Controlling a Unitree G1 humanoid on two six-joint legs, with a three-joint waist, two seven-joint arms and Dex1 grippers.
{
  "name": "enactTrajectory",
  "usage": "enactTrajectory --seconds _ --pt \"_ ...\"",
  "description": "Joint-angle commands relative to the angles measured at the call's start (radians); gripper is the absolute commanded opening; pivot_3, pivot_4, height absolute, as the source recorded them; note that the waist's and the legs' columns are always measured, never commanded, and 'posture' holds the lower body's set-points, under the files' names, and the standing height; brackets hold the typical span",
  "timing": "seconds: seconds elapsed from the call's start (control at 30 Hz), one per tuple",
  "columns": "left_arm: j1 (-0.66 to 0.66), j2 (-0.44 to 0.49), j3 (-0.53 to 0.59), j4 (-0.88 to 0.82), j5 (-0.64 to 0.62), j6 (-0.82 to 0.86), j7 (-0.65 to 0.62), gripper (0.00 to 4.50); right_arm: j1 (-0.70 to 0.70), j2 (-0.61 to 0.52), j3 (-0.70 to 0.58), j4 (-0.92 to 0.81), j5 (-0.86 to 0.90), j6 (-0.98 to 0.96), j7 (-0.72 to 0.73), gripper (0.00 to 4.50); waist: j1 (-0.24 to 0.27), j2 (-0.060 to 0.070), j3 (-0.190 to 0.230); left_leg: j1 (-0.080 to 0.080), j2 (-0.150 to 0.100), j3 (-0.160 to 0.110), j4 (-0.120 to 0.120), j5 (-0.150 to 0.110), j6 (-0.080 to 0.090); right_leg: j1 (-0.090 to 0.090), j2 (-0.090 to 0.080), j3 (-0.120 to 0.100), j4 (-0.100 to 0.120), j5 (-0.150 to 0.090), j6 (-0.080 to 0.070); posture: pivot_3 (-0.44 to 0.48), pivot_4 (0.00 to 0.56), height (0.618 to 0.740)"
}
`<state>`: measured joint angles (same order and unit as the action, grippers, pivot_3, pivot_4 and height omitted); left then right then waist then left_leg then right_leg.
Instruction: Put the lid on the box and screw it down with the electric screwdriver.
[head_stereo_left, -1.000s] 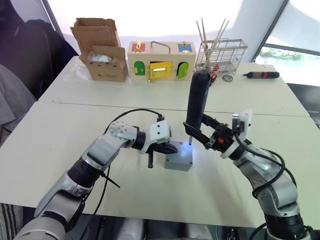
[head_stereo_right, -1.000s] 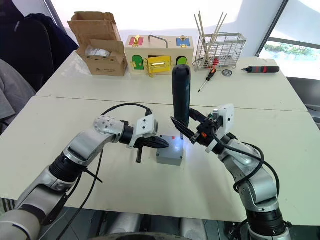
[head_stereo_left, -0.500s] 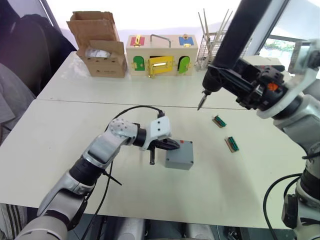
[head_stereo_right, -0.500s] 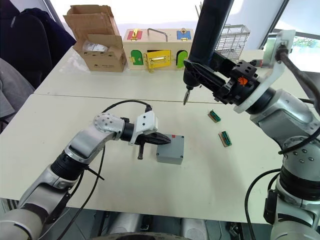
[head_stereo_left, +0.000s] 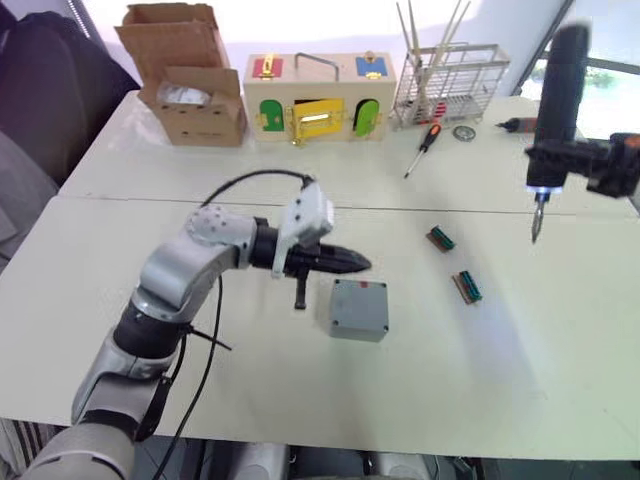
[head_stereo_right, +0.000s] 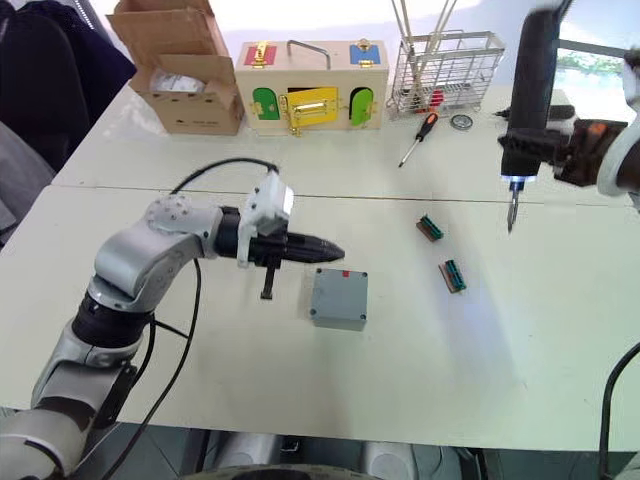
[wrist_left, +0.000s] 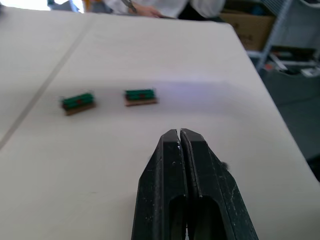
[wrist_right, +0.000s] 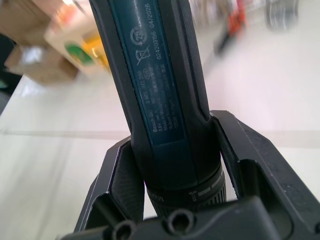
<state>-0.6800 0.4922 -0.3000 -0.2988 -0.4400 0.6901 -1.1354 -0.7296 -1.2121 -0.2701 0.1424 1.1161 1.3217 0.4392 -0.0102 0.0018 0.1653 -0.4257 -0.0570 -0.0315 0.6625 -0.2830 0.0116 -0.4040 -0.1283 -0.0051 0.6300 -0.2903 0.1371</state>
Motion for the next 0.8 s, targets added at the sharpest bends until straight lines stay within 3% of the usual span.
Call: enactTrajectory --seconds 0.03,0.2,0.47,0.73,0.8 --pt "0.017 0.009 -0.043 -0.022 0.060 -0.063 0.025 0.00 0.018 -0.062 0.074 0.106 -0.124 0.023 0.098 1.87 -0.002 0.000 0.003 0.000 0.000 0.001 0.003 0.000 0.000 0.000 0.000 0.000 0.001 0.000 0.000 0.000 0.150 0.735" --pt "0.057 -0.022 -0.051 -0.068 0.062 -0.067 0.091 0.00 0.076 -0.119 0.254 0.183 -0.280 0.058 0.238 1.87 0.005 0.004 0.004 0.001 -0.001 0.001 0.006 0.002 0.007 0.000 -0.001 0.002 0.002 0.005 0.006 0.000 0.150 0.735" --pt "0.086 -0.007 -0.084 -0.159 0.059 -0.034 0.111 0.00 -0.031 -0.075 0.449 0.302 -0.487 0.057 0.381 1.87 -0.001 0.009 0.006 0.000 0.000 0.003 0.004 0.006 0.000 -0.003 0.000 0.004 0.003 0.005 0.006 0.000 0.150 0.735" --pt "0.114 0.012 -0.086 -0.177 0.051 -0.013 0.126 0.00 -0.025 -0.043 0.518 0.322 -0.593 0.059 0.468 1.87 0.015 0.009 0.006 0.000 -0.002 0.002 0.005 0.007 -0.001 -0.003 0.000 0.004 0.003 0.005 0.006 0.000 0.150 0.735" --pt "0.119 0.024 -0.069 -0.149 0.070 -0.016 0.142 0.00 -0.027 -0.025 0.521 0.333 -0.627 0.043 0.462 2.89 0.017 0.009 0.006 0.000 -0.001 0.002 0.005 0.007 -0.001 -0.003 0.000 0.004 0.003 0.005 0.006 0.000 0.150 0.735"
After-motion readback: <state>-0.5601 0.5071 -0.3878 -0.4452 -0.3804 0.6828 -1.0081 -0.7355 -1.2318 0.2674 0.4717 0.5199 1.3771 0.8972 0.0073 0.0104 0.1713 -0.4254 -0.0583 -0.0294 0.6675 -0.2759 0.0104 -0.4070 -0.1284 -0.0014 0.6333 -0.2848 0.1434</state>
